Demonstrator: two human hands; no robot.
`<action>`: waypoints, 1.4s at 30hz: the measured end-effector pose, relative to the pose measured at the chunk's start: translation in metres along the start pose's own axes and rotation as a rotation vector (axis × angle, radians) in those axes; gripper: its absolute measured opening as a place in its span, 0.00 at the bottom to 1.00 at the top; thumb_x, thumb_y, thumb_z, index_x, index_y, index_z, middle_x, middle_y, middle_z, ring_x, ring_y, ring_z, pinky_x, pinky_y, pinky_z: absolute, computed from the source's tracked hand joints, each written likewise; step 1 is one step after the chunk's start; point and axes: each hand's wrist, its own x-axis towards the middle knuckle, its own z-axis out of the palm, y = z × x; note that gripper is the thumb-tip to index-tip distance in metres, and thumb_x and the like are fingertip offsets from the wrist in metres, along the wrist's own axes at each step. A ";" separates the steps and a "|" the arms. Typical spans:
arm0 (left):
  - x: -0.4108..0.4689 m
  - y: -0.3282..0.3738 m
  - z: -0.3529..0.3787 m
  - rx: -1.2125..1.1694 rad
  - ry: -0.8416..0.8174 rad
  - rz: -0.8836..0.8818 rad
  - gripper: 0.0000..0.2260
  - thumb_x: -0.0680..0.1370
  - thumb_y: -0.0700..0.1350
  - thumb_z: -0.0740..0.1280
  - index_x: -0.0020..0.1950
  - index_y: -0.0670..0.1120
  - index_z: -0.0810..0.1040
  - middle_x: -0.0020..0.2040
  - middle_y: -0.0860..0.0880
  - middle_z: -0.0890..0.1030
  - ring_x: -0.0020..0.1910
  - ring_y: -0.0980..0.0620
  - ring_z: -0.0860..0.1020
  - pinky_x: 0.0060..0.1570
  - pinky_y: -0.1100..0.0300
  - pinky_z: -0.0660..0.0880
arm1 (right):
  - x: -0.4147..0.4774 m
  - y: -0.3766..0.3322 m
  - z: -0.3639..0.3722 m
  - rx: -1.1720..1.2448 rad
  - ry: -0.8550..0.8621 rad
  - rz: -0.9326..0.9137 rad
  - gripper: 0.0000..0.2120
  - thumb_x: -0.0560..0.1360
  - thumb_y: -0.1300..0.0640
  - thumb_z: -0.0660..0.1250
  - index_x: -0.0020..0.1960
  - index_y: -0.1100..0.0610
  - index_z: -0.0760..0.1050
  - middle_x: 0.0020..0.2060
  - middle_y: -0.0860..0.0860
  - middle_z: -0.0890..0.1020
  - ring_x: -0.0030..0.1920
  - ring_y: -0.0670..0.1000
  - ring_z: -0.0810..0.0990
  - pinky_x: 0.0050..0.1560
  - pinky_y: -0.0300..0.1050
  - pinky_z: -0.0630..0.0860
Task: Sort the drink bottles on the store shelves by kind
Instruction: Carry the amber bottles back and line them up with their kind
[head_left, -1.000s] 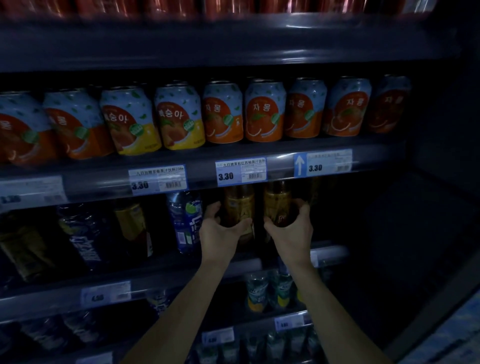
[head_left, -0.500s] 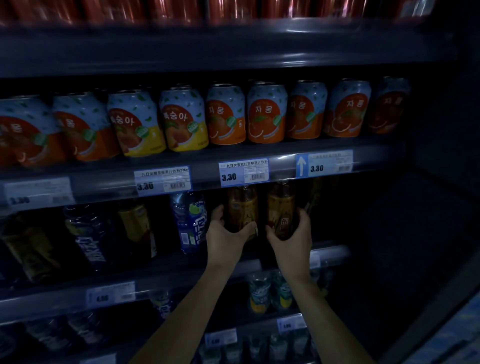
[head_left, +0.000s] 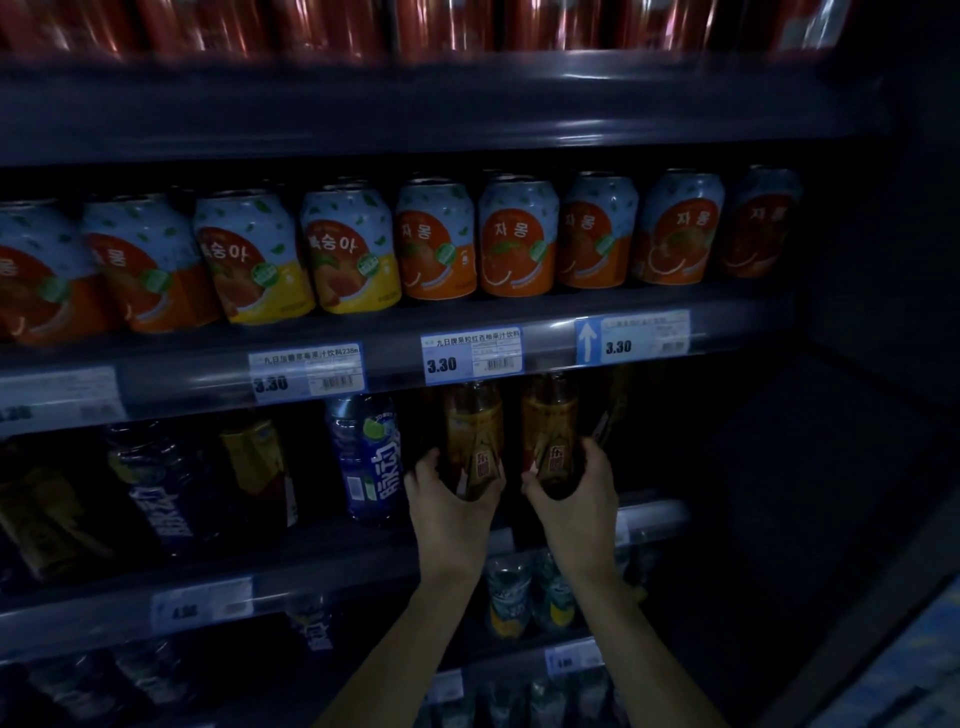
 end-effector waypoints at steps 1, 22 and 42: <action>0.000 -0.001 0.000 0.015 0.000 0.001 0.38 0.66 0.49 0.78 0.70 0.44 0.64 0.59 0.51 0.68 0.57 0.59 0.69 0.56 0.69 0.66 | 0.000 -0.001 0.000 -0.006 -0.001 -0.001 0.33 0.67 0.50 0.77 0.68 0.55 0.67 0.54 0.45 0.72 0.56 0.44 0.72 0.56 0.42 0.70; 0.002 0.003 0.033 0.052 -0.143 0.038 0.39 0.65 0.51 0.79 0.71 0.45 0.66 0.65 0.47 0.73 0.61 0.54 0.71 0.58 0.58 0.71 | 0.019 0.008 -0.035 -0.048 0.021 -0.038 0.26 0.67 0.54 0.77 0.61 0.53 0.71 0.48 0.44 0.75 0.51 0.43 0.74 0.49 0.30 0.68; -0.016 0.034 0.106 0.077 -0.245 0.059 0.41 0.65 0.51 0.78 0.73 0.45 0.62 0.68 0.43 0.69 0.66 0.48 0.69 0.59 0.60 0.68 | 0.055 0.039 -0.098 -0.067 0.025 0.071 0.27 0.68 0.53 0.77 0.64 0.58 0.72 0.48 0.48 0.83 0.46 0.40 0.80 0.43 0.24 0.71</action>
